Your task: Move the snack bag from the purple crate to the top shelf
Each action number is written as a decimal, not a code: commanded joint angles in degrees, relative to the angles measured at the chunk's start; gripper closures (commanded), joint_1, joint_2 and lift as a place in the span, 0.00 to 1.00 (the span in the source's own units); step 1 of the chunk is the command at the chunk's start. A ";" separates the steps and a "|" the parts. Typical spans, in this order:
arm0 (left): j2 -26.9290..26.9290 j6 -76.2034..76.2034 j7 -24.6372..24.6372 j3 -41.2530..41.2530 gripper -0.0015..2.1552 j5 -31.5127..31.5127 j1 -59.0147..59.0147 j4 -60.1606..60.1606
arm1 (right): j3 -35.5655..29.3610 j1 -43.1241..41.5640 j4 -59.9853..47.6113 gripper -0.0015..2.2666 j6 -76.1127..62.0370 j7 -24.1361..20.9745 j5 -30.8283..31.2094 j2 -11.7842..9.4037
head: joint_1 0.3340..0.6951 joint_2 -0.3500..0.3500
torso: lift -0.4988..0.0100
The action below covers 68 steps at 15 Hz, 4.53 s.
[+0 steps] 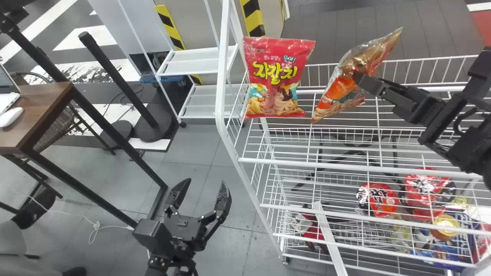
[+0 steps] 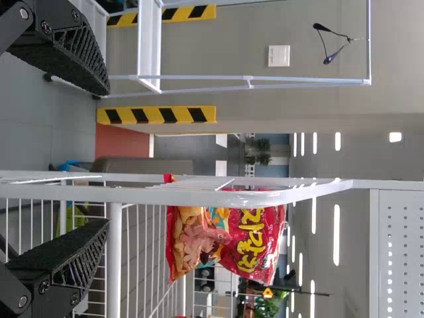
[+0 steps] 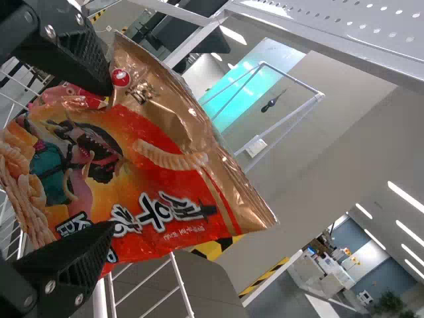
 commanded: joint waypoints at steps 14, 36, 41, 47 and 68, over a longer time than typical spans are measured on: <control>0.18 -1.23 -0.09 0.18 0.06 0.53 -0.30 0.62 | 0.28 -5.21 4.70 0.02 4.04 0.68 -0.71 0.14 | 1.00 0.98 | 0.98; 0.18 -1.76 0.00 0.62 0.06 0.79 -0.39 0.62 | -1.03 11.49 -30.46 0.00 27.60 -4.86 6.58 -0.44 | 1.00 1.00 | 0.98; 0.27 -1.58 0.00 0.53 0.06 0.79 -0.48 0.71 | 3.27 7.79 -28.70 0.05 24.26 -7.58 18.71 -0.26 | 1.00 1.00 | 0.98; 0.35 -1.40 0.09 0.44 0.06 0.88 -0.48 0.88 | 4.42 2.34 -21.23 0.05 25.67 -0.72 25.92 -0.70 | 1.00 1.00 | 0.98; 0.18 -2.64 0.18 0.79 0.06 1.06 -0.57 1.50 | 13.03 -10.40 -0.84 0.07 22.15 11.40 42.53 0.14 | 1.00 1.00 | 0.98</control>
